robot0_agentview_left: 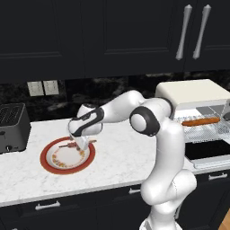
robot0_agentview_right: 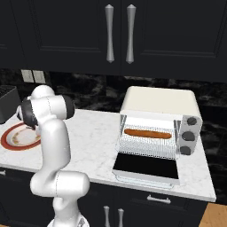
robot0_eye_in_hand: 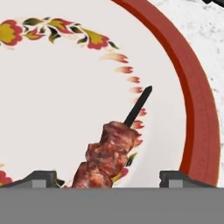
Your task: Pick up the kebab skewer and baguette bread, and place them inside the toaster oven. Close the toaster oven door and start by setting the timer.
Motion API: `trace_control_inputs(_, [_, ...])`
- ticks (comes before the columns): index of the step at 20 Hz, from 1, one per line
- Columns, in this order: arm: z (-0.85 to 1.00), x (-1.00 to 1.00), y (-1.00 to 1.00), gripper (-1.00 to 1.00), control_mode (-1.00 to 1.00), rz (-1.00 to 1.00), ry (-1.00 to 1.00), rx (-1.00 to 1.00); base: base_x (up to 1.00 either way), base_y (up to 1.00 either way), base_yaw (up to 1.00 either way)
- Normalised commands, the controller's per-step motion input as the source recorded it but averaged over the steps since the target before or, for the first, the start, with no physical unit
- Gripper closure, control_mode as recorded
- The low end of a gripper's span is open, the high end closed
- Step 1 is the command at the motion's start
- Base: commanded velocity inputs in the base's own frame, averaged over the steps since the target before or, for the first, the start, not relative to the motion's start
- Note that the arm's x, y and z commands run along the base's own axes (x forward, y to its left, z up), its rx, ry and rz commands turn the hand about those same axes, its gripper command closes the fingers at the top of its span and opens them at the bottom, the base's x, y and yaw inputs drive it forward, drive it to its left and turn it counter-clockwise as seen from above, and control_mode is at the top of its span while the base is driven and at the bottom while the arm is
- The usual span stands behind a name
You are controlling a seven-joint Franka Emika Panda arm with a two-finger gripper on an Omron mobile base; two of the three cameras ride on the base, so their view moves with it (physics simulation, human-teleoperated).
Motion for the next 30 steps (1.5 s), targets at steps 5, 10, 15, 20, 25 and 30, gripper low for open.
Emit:
trace_control_inputs(5, [-0.34, -0.07, 0.00, 1.00, -1.00, 0.00, 0.05, -0.04, 0.00, 0.00, 0.00])
trace_control_inputs(10, [-0.12, -0.36, 0.00, 1.00, -1.00, 0.00, 0.00, -0.03, 0.00, 0.00, 0.00])
trace_control_inputs(15, [0.04, -0.38, -0.02, 1.00, -1.00, 0.00, -0.03, -0.01, 0.00, 0.00, 0.00])
trace_control_inputs(20, [0.29, -0.39, -0.20, 1.00, -1.00, 0.00, -0.07, 0.00, 0.00, 0.00, 0.00])
trace_control_inputs(25, [0.36, -0.48, -0.53, 1.00, -1.00, 0.00, -0.09, 0.00, 0.00, 0.00, 0.00])
trace_control_inputs(30, [0.44, -0.59, -0.81, 1.00, -1.00, 0.00, -0.07, 0.00, 0.00, 0.00, 0.00])
